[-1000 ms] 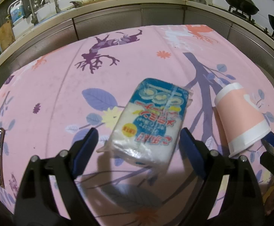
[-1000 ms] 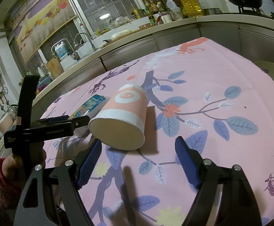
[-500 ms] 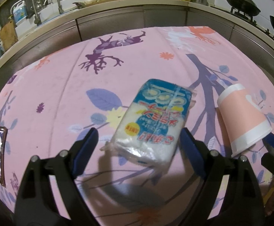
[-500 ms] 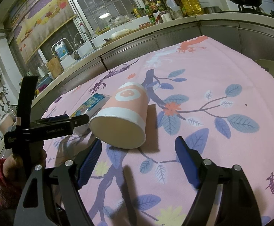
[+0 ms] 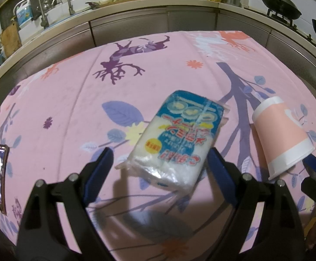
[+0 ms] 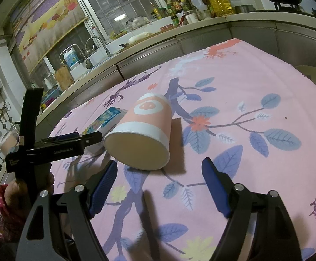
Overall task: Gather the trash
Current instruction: 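Keep holding the white tissue pack and pink cup above the table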
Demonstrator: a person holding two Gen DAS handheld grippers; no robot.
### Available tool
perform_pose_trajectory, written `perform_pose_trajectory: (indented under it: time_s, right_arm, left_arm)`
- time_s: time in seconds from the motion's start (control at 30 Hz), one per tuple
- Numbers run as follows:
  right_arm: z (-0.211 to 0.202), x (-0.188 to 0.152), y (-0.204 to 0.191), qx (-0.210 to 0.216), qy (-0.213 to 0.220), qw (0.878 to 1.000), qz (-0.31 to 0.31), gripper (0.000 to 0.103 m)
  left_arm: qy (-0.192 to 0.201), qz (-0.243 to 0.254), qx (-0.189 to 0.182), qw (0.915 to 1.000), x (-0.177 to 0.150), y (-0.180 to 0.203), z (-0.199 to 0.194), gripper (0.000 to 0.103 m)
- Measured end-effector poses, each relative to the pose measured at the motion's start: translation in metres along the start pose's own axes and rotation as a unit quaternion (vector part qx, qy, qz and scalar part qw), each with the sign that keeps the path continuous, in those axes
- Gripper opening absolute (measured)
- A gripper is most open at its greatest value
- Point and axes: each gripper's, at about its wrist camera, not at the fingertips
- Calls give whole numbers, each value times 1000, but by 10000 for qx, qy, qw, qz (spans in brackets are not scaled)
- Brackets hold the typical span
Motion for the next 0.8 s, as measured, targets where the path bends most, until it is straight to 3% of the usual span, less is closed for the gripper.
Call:
perform_pose_trajectory:
  time_s: [0.8]
  right_arm:
    - [0, 0, -1, 5, -1, 10000, 12, 77]
  left_arm:
    - [13, 10, 4, 10000, -3, -2, -4, 85]
Point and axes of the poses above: each gripper's, at about its wrist camera, not at the fingertips, and z roughly the way its jaws point, y to its right, x to its top, and after that the axes turned 4 degrees about -x, right-handed
